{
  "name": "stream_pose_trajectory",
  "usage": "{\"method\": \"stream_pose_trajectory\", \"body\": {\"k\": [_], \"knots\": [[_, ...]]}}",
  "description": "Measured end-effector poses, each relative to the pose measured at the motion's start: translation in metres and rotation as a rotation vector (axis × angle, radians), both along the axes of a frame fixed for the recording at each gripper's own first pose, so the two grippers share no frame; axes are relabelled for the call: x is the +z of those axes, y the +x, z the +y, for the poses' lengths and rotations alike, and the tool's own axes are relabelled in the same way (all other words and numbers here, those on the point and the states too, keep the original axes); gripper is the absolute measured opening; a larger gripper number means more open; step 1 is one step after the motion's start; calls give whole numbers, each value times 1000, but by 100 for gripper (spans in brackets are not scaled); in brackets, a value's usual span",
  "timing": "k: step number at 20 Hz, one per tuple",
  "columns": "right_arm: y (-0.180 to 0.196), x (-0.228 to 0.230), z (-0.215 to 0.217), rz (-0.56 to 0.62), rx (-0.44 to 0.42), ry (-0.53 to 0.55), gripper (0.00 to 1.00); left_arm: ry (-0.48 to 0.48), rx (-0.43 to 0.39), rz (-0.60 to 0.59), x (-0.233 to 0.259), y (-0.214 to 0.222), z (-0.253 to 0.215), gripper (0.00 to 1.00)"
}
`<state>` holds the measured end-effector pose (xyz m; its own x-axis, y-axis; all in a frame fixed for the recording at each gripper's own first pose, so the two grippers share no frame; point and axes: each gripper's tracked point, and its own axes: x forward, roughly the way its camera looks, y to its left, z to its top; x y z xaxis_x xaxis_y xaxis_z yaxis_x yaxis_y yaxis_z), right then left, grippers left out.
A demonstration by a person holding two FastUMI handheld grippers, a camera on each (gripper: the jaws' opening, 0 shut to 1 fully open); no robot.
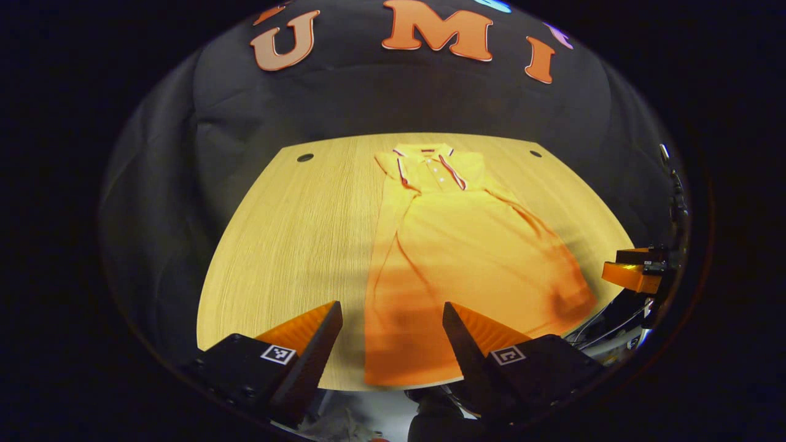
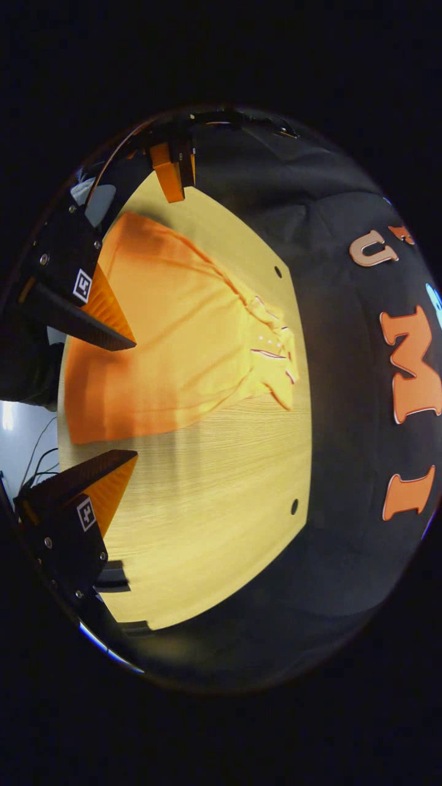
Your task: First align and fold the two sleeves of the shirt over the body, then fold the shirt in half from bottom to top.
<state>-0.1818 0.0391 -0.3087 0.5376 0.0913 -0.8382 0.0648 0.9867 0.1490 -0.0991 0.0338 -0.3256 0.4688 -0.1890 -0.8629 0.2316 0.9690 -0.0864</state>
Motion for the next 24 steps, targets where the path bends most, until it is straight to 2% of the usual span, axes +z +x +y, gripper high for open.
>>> {"method": "stream_pose_trajectory", "body": {"k": [6,12,18,19,22,24], "knots": [[-21,-45,-3,175,2,-4,99,12,29,165,-48,-26,11,99],[-46,-65,-9,306,-9,-25,98,9,65,326,-73,-55,20,100],[-55,-74,-17,378,17,-67,97,76,45,411,-93,-59,27,100],[-55,-75,-16,390,24,-69,98,85,30,420,-95,-61,27,97],[-58,-74,-11,438,46,-85,98,89,66,470,-95,-59,30,98],[-61,-73,-2,450,79,-92,98,93,44,477,-95,-62,27,99]]}}
